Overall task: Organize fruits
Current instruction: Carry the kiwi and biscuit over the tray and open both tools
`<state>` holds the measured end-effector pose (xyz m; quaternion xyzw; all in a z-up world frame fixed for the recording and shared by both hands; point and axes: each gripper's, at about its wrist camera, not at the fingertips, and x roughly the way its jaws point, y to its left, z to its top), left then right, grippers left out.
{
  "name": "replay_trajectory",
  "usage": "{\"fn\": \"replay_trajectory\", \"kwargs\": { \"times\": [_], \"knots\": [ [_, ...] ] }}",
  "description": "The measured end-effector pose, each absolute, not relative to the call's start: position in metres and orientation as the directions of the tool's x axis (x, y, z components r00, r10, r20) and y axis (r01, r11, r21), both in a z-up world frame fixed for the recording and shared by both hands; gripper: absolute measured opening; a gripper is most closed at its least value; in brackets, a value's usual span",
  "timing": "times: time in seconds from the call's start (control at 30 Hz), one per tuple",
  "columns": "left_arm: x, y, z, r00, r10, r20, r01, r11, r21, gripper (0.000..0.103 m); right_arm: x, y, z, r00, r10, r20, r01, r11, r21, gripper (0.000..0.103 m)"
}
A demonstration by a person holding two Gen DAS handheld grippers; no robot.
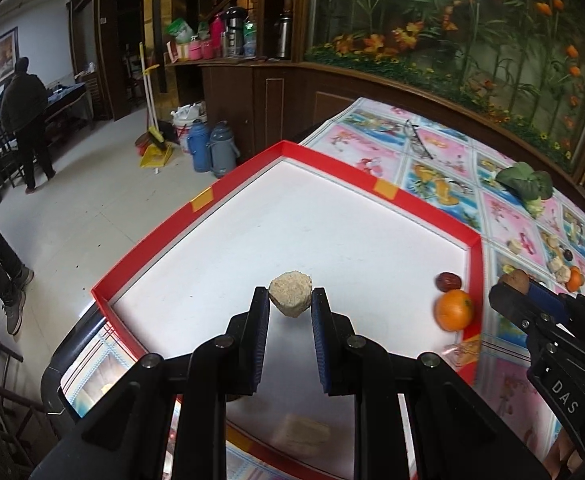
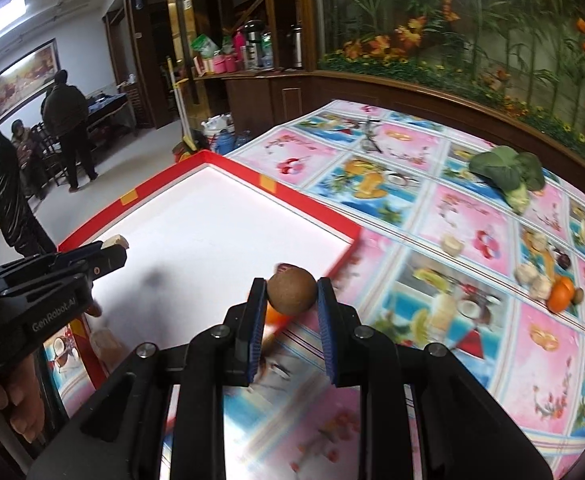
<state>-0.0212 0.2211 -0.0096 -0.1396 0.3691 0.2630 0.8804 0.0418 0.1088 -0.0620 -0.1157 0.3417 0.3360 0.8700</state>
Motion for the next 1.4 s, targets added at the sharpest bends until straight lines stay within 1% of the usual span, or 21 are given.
{"fn": "replay_trajectory", "kwargs": {
  "times": [0.67,1.0,1.4],
  "knots": [
    [-0.015,0.252,-0.024,0.507,0.381,-0.773,-0.617,0.787,-0.017,0.019,0.086,0.177,-0.081,0.431,0.51,-0.744,-0.714,0.697,0.064,0.027],
    [-0.011,0.261,-0.032,0.479,0.374,-0.794,-0.625,0.781,-0.008,0.019,0.098,0.203,-0.098,0.384,0.461,-0.8,-0.731,0.681,0.041,0.027],
    [-0.01,0.262,-0.034,0.465,0.369,-0.804,-0.625,0.781,-0.003,0.02,0.112,0.209,-0.102,0.373,0.428,-0.823,-0.722,0.691,0.031,0.027]
  ]
}}
